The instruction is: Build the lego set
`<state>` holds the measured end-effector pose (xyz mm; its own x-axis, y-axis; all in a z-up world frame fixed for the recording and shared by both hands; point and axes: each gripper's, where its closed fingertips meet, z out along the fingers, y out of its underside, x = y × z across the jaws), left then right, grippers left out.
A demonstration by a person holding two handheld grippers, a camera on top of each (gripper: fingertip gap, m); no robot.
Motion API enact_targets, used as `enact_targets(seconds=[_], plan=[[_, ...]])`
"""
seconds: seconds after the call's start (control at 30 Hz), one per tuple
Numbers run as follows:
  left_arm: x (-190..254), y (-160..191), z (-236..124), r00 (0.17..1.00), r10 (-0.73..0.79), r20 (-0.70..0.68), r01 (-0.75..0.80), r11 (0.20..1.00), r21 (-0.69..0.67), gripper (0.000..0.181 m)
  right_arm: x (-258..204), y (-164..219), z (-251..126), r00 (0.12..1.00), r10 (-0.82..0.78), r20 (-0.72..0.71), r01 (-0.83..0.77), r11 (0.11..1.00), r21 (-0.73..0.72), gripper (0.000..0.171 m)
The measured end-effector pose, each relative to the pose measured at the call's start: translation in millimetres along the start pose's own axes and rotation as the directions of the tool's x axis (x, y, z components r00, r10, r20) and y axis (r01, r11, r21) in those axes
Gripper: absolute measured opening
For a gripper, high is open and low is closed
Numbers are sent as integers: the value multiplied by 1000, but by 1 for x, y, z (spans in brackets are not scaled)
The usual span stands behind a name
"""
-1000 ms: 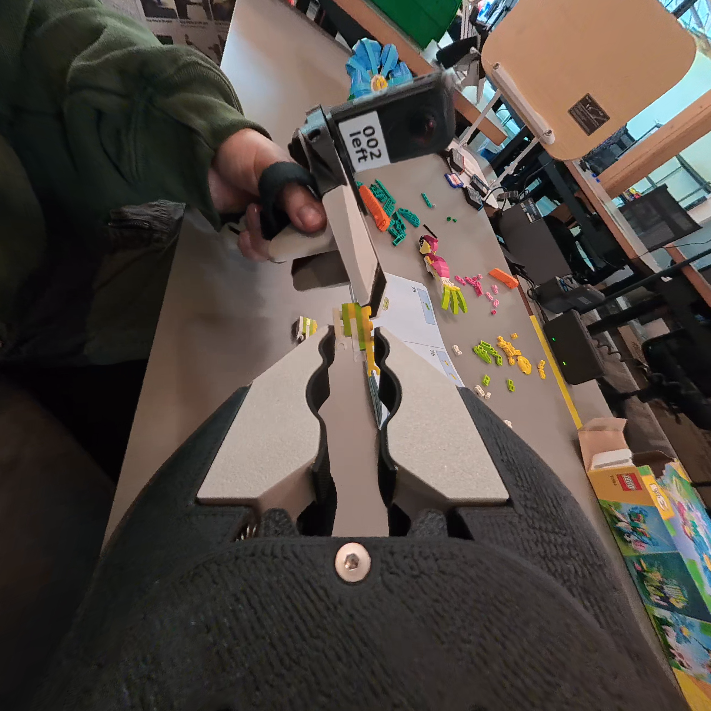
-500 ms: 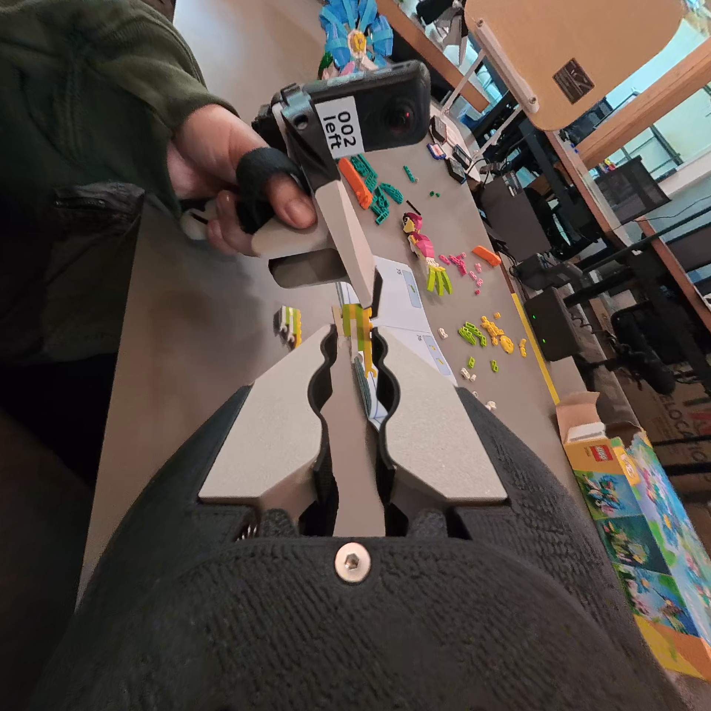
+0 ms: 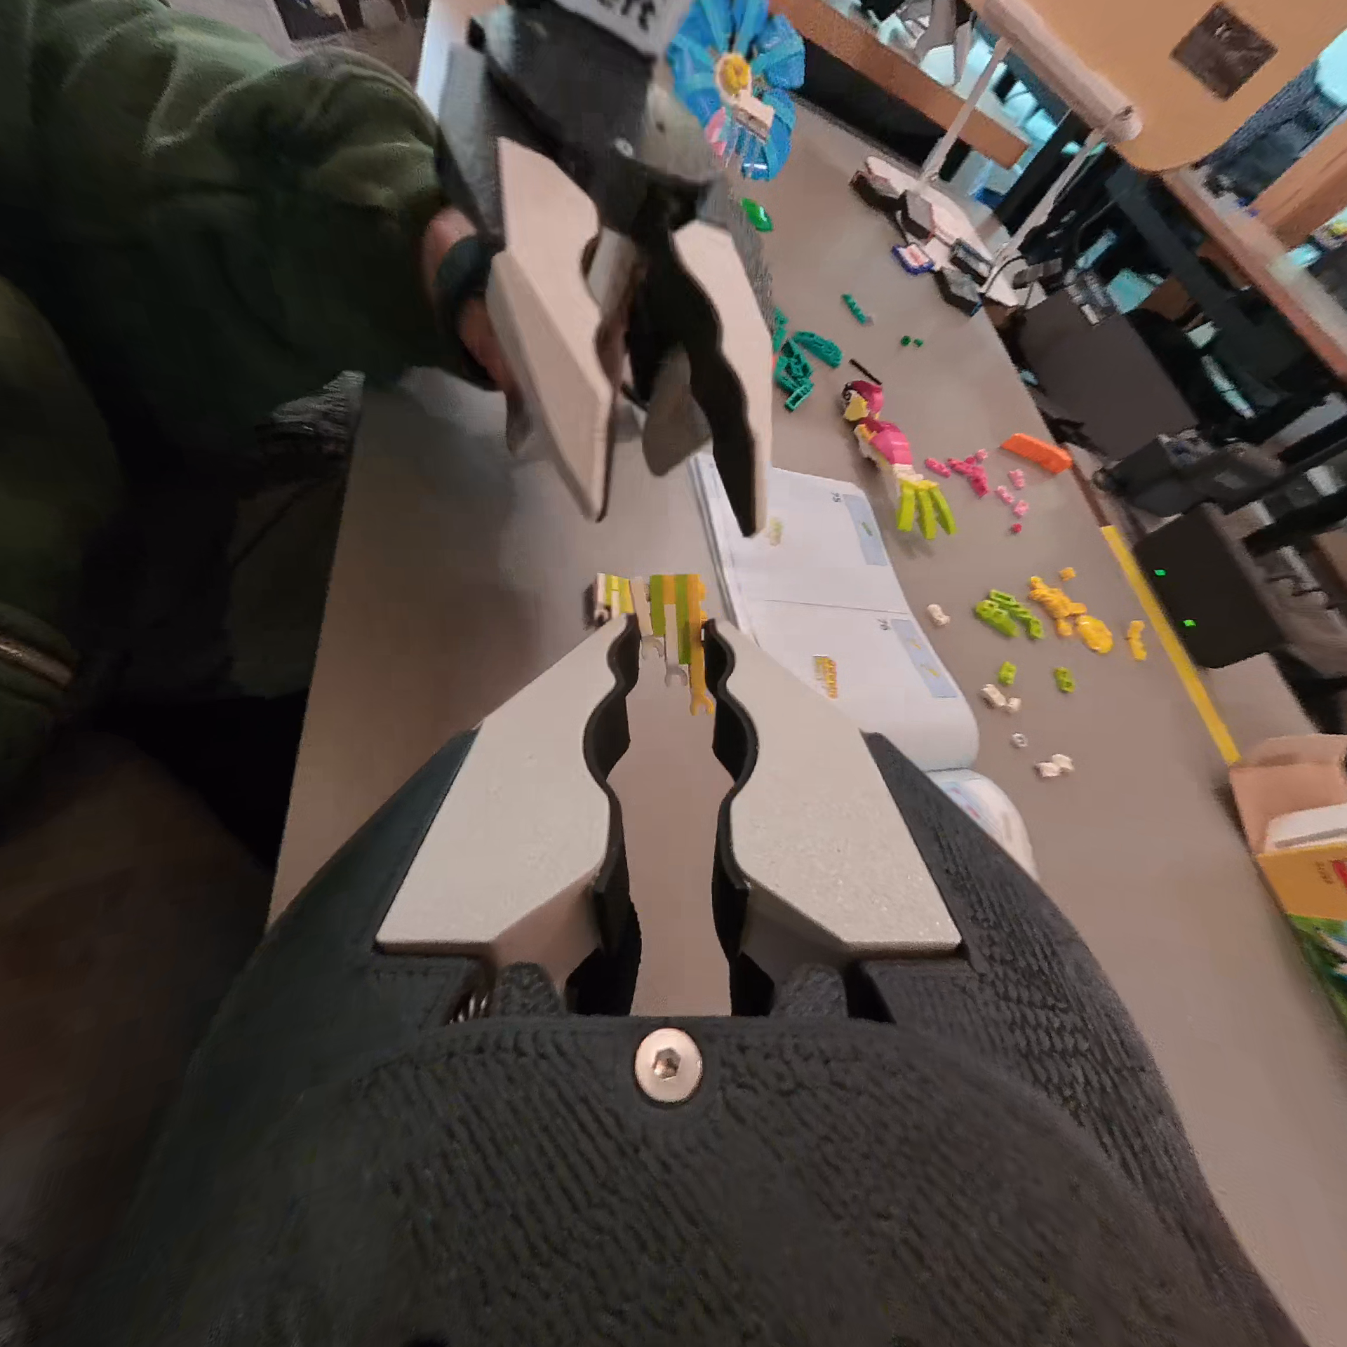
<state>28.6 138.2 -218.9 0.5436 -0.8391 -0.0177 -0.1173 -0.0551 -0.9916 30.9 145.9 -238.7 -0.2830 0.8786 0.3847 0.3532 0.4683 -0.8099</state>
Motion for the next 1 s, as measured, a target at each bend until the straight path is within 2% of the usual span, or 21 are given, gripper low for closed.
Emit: enact_targets(seconds=[0.03, 0.13, 0.3, 1.0], plan=[[2, 4, 1, 997, 74, 6, -74, 996, -40, 39, -2, 0, 0, 1000, 8, 16, -8, 1000, 5, 16], [8, 16, 5, 978, 210, -2, -209, 969, -133, 33, -8, 1, 2, 998, 11, 58, -12, 1000, 4, 16], [11, 23, 8, 967, 253, -13, -252, 954, -163, 18, -15, 1, 3, 996, 5, 94, -5, 1000, -1, 16], [5, 45, 9, 926, 378, 8, -361, 889, -281, 15, -19, 19, 16, 995, -61, 73, 68, 993, -96, 15]])
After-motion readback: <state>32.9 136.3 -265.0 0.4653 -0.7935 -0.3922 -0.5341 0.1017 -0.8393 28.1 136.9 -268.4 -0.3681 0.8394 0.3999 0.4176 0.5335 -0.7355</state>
